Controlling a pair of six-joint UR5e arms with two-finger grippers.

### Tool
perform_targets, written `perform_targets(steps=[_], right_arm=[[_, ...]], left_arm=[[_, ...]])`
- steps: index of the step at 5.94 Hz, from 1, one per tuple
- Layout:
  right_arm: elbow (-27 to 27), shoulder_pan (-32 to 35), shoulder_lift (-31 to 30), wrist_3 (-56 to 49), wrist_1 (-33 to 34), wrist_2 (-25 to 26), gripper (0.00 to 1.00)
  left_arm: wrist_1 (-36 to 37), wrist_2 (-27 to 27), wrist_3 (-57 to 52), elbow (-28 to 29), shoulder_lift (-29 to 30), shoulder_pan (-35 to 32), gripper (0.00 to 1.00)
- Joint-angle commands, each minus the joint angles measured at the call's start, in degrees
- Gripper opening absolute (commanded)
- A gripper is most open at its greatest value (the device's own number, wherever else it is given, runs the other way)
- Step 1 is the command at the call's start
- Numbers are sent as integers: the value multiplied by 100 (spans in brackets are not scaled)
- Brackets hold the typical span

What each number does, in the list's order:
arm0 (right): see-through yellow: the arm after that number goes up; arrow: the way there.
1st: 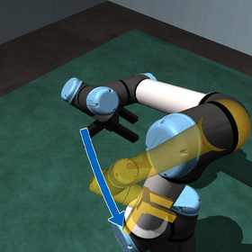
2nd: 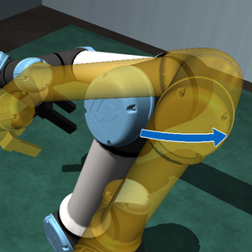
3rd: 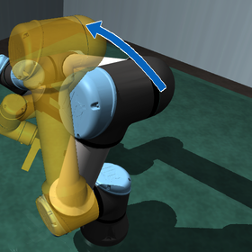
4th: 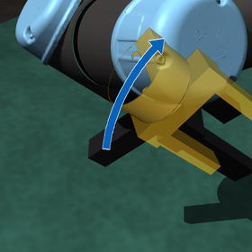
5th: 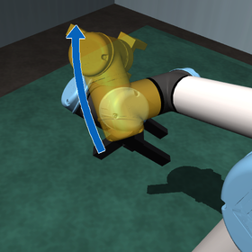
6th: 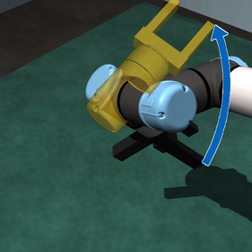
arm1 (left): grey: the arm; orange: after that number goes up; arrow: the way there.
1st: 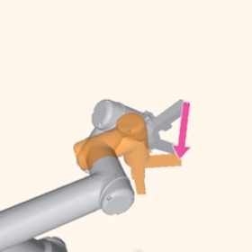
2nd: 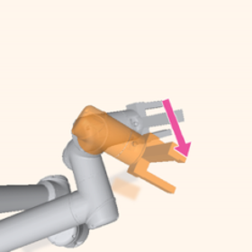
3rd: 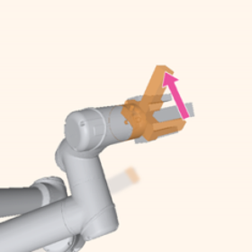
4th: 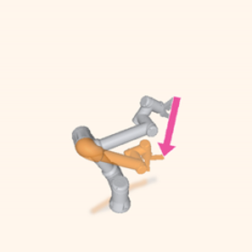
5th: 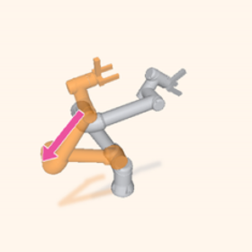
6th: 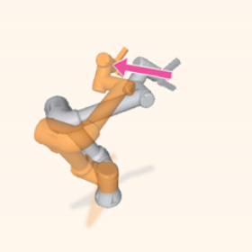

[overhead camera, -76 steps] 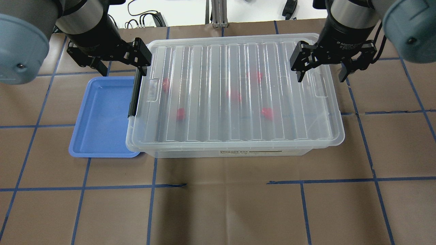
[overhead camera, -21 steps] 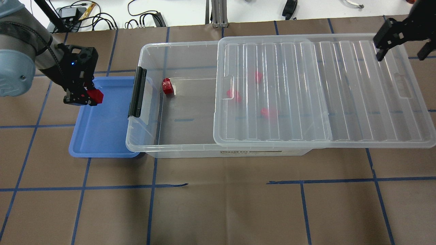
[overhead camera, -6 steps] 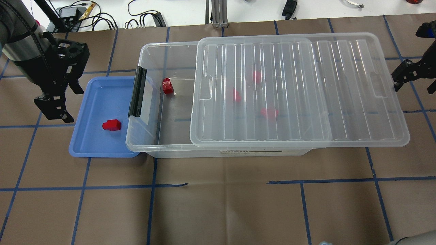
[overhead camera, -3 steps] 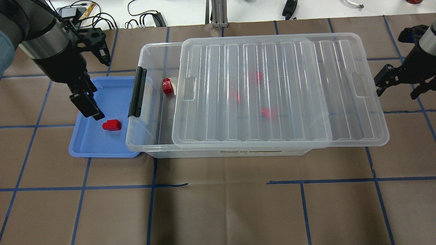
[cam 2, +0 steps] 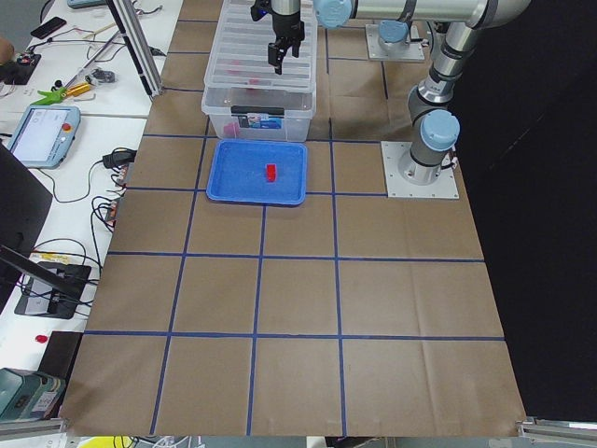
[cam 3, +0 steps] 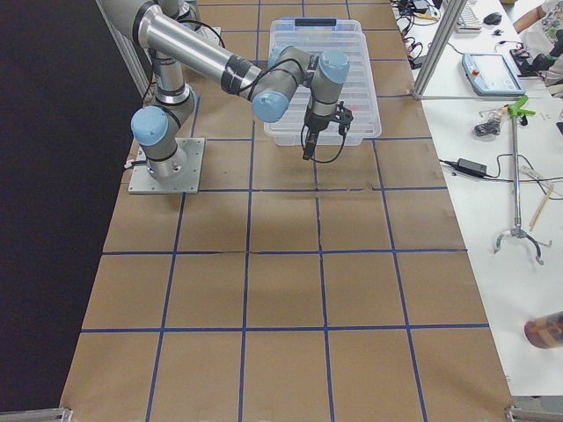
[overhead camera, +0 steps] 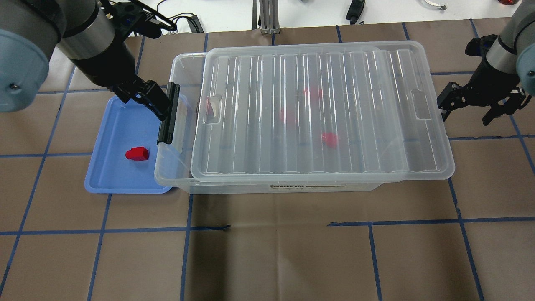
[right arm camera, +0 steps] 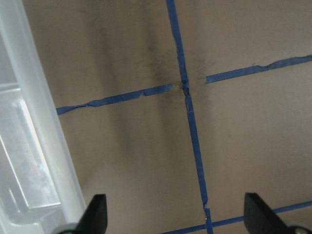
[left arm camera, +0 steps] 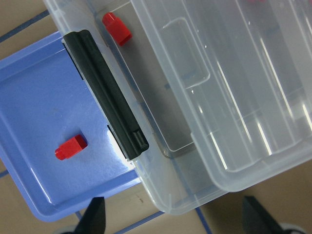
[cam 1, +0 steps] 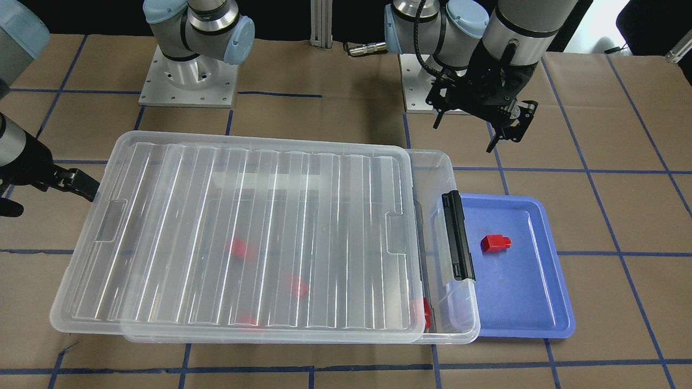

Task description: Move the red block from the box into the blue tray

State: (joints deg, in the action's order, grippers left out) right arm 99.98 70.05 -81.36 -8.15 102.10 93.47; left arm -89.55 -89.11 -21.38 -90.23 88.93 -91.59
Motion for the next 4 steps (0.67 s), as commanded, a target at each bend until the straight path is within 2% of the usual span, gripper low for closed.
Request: perform_targets(steps=[1, 4], right_arm=[[4, 323, -2, 242, -6, -136, 100], [13, 448, -2, 261, -6, -354, 100]], left_arm=[[148, -36, 1441, 102, 29, -157, 98], [-26, -37, 1804, 102, 29, -166, 98]])
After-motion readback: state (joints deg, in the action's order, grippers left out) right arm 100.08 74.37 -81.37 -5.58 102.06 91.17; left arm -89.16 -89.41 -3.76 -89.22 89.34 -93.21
